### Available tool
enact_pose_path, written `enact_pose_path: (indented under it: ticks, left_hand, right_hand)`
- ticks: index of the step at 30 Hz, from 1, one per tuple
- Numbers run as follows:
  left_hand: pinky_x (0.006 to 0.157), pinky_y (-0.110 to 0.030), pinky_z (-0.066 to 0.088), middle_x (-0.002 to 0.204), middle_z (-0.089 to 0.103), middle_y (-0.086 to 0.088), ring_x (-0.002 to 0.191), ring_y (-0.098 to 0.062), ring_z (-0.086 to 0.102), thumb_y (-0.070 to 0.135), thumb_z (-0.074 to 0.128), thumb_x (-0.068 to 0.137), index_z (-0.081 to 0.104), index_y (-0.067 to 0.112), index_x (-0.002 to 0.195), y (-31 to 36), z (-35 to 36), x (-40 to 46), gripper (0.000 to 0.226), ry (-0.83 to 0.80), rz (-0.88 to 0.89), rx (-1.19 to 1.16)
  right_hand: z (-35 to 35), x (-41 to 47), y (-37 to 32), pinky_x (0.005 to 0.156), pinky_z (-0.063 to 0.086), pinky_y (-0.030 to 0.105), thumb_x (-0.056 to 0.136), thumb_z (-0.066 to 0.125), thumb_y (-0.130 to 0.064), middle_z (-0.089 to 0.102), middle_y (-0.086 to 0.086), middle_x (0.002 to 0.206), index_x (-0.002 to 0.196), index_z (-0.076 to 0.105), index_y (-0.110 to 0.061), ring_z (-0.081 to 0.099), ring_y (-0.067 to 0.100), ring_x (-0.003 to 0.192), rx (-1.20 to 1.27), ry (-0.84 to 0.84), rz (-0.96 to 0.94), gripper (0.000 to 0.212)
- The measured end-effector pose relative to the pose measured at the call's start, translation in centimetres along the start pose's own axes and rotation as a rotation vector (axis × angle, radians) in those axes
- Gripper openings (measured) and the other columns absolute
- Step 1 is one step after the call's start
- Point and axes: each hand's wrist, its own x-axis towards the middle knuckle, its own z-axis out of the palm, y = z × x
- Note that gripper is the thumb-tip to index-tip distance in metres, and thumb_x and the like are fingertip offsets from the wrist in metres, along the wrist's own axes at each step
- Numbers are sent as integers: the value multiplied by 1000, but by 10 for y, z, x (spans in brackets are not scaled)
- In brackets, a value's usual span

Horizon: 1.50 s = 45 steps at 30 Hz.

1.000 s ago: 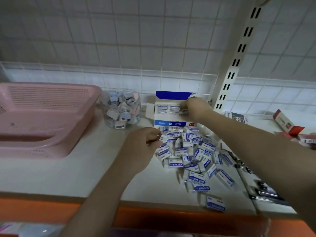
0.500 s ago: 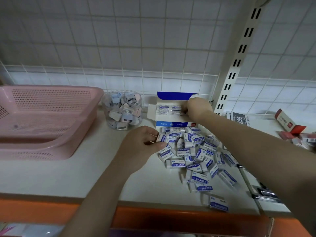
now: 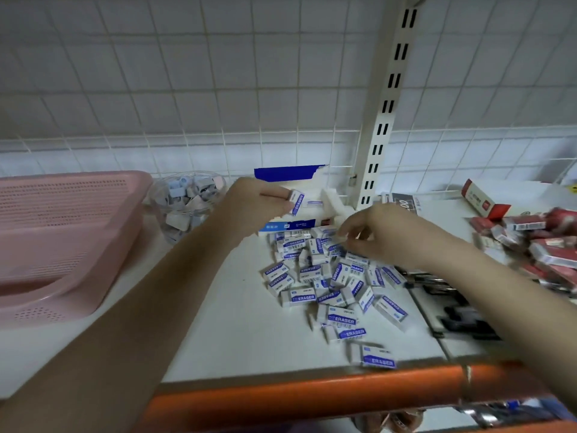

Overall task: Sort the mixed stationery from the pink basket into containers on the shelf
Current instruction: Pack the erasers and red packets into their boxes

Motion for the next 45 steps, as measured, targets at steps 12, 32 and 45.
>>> enact_pose_path:
  ticks: [12, 32, 45]
  left_hand:
    - [76, -20, 45, 108, 69, -8, 87, -12, 60, 10, 60, 91, 66, 8, 115, -3, 67, 84, 25, 1, 190, 370]
    - [51, -27, 38, 72, 58, -5, 60, -20, 51, -2, 58, 88, 64, 9, 101, -21, 82, 106, 19, 39, 204, 939]
    - [85, -33, 51, 108, 67, -6, 93, -21, 62, -2, 48, 91, 70, 9, 105, -19, 61, 86, 27, 4, 256, 531]
  right_hand:
    - [40, -54, -8, 82, 48, 33, 92, 51, -36, 61, 4, 106, 118, 62, -27, 58, 23, 100, -37, 138, 184, 29]
    - [53, -85, -12, 104, 35, 23, 91, 55, -15, 54, -11, 131, 127, 58, -35, 48, 13, 122, 163, 157, 134, 41]
    - [46, -88, -2, 67, 40, 13, 79, 74, -18, 65, -9, 85, 97, 74, -24, 56, 3, 72, 337, 363, 183, 19]
